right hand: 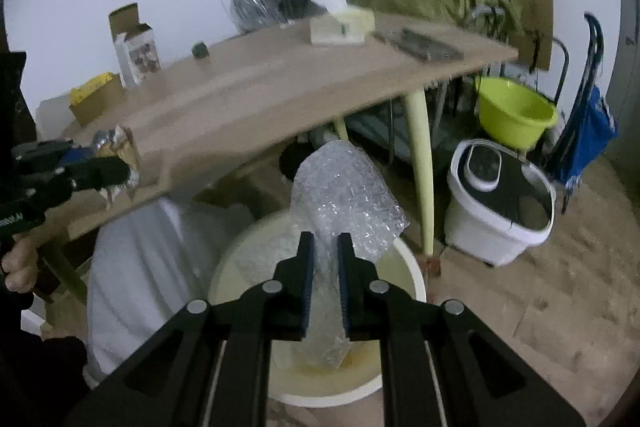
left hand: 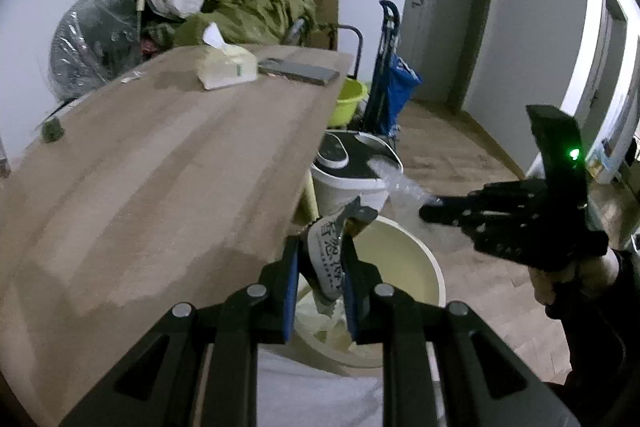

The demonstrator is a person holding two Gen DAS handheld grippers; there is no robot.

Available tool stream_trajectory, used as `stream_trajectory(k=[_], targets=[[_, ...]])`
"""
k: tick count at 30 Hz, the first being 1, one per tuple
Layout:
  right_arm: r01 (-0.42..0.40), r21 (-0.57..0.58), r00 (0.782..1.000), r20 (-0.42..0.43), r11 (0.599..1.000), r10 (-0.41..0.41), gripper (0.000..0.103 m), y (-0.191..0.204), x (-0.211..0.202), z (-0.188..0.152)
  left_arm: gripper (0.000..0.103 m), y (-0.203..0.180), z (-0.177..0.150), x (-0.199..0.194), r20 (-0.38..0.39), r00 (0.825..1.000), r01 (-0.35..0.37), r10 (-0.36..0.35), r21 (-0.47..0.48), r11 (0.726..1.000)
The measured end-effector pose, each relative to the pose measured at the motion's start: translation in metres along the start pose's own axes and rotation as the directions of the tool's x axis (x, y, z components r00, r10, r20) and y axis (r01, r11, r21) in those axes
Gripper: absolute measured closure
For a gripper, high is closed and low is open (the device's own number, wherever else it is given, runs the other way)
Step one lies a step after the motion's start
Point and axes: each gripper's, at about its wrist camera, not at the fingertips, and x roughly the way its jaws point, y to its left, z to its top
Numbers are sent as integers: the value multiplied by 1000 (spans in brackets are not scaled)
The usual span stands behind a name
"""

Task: Collect trash
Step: 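Carry both items over the cream bucket and open both grippers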

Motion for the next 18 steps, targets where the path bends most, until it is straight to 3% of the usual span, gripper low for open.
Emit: stream_trajectory(k=[7, 12, 18], targets=[[-32, 60, 995, -88, 998, 37, 91, -11, 35, -26, 85, -9, -2, 26, -55, 998, 28, -28, 14, 1000], [-32, 66, 990, -135, 997, 40, 66, -14, 58, -30, 85, -16, -5, 40, -87, 995, 41, -38, 29, 999], [-40, 71, 989, -136, 997, 50, 65, -26, 58, -28, 85, -25, -6, 55, -129, 991, 48, -41, 51, 998]])
